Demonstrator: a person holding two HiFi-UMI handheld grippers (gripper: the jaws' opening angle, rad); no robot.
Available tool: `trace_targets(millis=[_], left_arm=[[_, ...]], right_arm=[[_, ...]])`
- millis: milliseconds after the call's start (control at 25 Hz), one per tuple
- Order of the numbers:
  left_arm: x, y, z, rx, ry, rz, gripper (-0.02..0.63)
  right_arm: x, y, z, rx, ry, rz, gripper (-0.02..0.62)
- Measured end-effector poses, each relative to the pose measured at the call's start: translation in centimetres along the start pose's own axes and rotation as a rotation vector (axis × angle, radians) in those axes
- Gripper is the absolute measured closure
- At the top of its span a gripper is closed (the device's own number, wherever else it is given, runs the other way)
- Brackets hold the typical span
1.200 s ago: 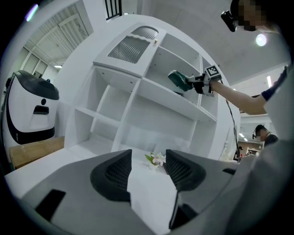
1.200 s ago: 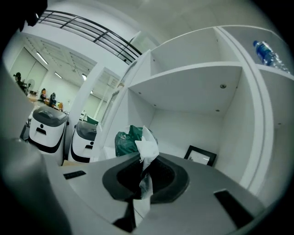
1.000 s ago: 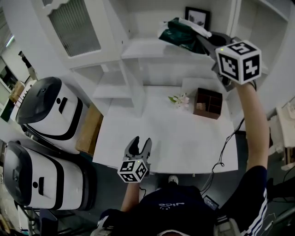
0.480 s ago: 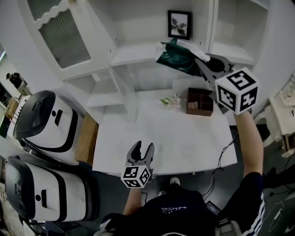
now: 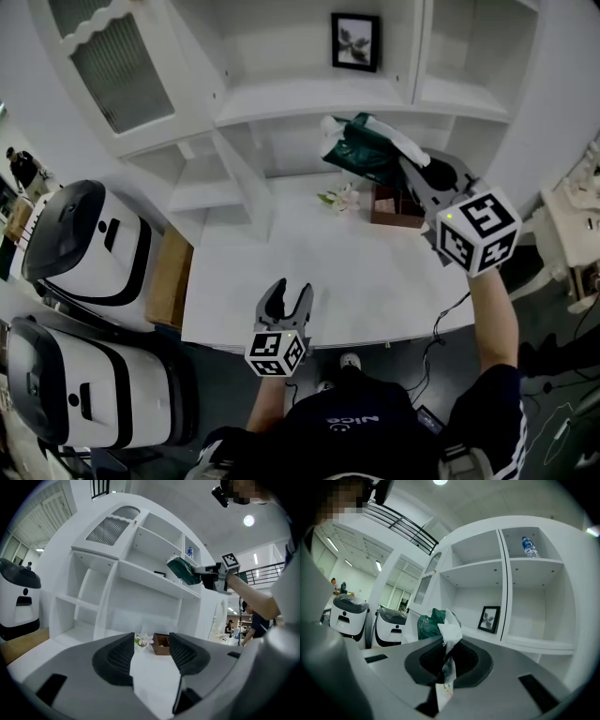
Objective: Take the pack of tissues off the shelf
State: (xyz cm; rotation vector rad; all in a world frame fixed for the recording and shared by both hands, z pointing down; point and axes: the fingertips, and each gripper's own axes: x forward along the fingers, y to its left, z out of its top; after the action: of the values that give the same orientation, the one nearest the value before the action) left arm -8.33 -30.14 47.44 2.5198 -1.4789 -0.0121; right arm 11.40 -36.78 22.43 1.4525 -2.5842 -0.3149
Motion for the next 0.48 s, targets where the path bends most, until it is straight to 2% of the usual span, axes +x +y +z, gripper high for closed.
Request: trace_targets(millis=[480], left_arm=[[0.6, -1.0, -0.9, -0.002, 0.015, -0.015, 0.373]], right_arm=[[-1.7, 1.0, -8.3, 0.192, 0.080, -0.026, 0.574]])
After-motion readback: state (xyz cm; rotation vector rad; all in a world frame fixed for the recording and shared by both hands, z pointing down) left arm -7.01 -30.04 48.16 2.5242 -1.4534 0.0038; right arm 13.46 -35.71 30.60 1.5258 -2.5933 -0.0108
